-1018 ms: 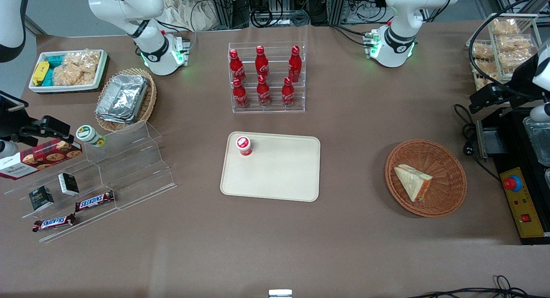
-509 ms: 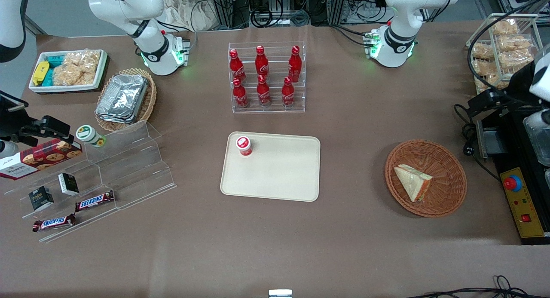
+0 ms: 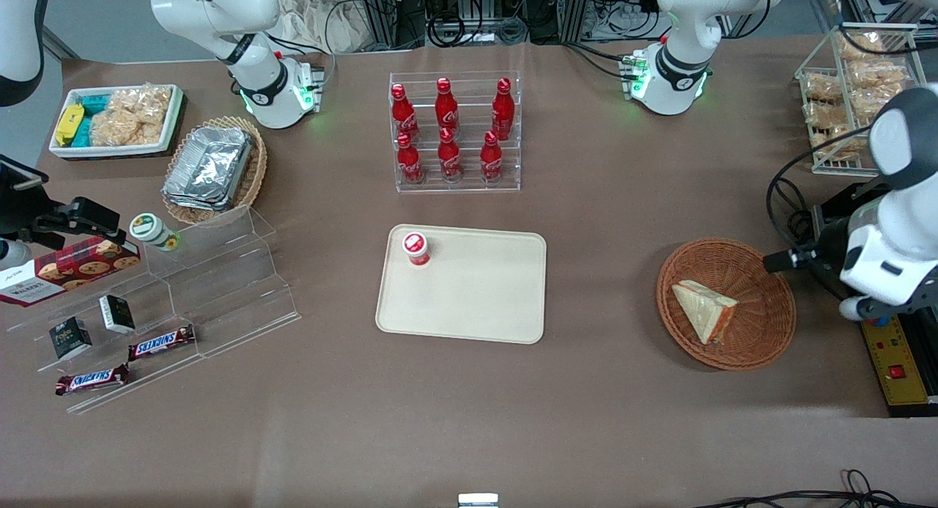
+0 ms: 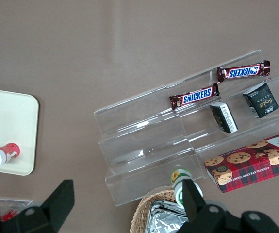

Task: Place sandwich from basket to tray
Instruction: 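Move the left gripper toward the wicker basket holding the sandwich, then lower the open left gripper over the wrapped sandwich and close on it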

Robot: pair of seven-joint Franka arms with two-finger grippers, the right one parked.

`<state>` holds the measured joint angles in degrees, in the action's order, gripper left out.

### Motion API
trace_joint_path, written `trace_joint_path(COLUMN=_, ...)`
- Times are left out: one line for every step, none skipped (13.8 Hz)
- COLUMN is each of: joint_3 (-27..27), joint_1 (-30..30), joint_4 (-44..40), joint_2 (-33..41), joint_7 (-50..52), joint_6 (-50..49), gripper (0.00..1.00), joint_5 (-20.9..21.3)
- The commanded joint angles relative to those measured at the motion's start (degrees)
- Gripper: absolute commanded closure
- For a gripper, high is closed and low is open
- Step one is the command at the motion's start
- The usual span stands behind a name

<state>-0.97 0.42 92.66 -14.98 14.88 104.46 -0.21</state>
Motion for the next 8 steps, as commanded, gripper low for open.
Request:
trace_joint_path(joint_3=-0.17, joint_1=-0.07, joint_4=6.81, joint_2=-1.00, joint_7=3.66, joint_6=9.49, gripper=0.00, joint_5=0.13)
trace_joint_path(joint_3=-0.17, joint_1=0.02, joint_4=8.14, joint_2=-2.14, joint_7=3.67, joint_6=12.14, gripper=0.00, joint_5=0.13)
trace_joint_path(joint_3=-0.17, joint_1=0.02, joint_4=9.20, joint_2=-3.29, joint_7=3.67, joint_6=13.91, gripper=0.00, joint_5=0.13)
trace_joint_path(joint_3=-0.17, joint_1=0.02, joint_4=9.99, joint_2=-4.25, joint_7=3.67, joint_6=15.84, gripper=0.00, joint_5=0.13)
trace_joint_path(joint_3=-0.17, joint_1=0.11, joint_4=10.96, joint_2=-5.13, joint_7=3.58, joint_6=17.78, gripper=0.00, joint_5=0.13)
trace_joint_path(joint_3=-0.17, joint_1=0.11, joint_4=11.75, joint_2=-6.27, joint_7=3.14, joint_6=19.97, gripper=0.00, joint_5=0.13)
trace_joint_path(joint_3=-0.26, joint_1=0.11, joint_4=12.02, joint_2=-7.24, joint_7=3.05, joint_6=21.30, gripper=0.00, joint_5=0.13)
trace_joint_path(joint_3=-0.26, joint_1=0.11, joint_4=12.02, joint_2=-8.38, joint_7=3.05, joint_6=22.36, gripper=0.00, joint_5=-0.05)
